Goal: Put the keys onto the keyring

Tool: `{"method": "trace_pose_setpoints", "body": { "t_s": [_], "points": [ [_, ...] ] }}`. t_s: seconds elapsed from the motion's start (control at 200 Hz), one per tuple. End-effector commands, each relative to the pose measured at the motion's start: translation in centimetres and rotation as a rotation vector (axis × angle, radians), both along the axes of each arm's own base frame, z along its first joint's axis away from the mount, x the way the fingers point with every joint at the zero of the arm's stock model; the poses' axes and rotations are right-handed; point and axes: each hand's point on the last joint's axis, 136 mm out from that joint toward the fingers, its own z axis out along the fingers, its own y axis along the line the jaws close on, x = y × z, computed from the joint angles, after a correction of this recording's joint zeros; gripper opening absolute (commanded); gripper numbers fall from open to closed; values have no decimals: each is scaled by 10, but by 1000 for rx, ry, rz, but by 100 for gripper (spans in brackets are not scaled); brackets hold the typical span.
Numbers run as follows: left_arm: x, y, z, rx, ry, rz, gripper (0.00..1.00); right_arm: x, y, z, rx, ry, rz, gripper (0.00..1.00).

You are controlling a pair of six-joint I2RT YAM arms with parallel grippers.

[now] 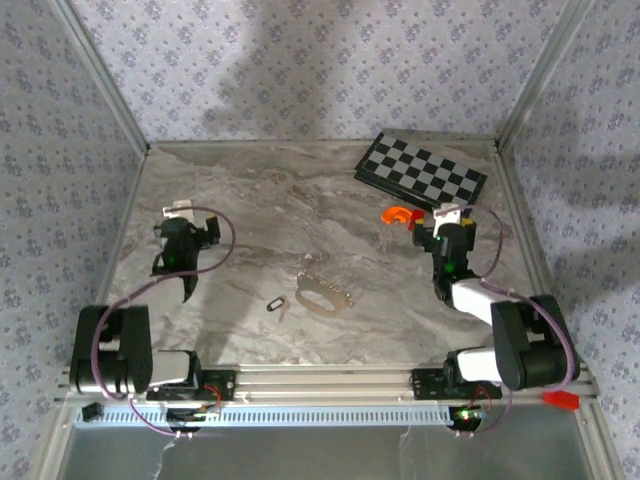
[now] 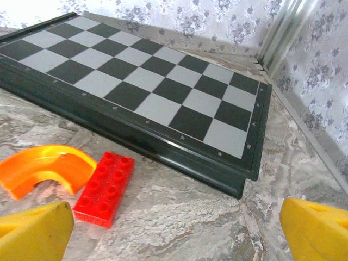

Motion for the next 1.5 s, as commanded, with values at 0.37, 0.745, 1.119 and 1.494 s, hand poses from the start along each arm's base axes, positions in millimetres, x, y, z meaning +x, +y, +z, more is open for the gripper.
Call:
{"method": "trace_pose_setpoints", "body": {
  "t_s": [0.37, 0.745, 1.119, 1.494],
  "points": [
    [-83, -75, 15, -366, 272, -92, 100, -37, 97, 47, 130, 266, 182, 99],
    [-134, -167, 30, -344, 376, -445, 99, -84, 182, 30, 263, 499, 498, 100],
    [-149, -219, 13, -361, 458, -596, 94, -109, 201, -2, 333, 651, 599, 100],
    [-139, -245, -1, -343, 520, -658, 79, -106, 231, -33, 398, 767, 670, 92]
  ]
}}
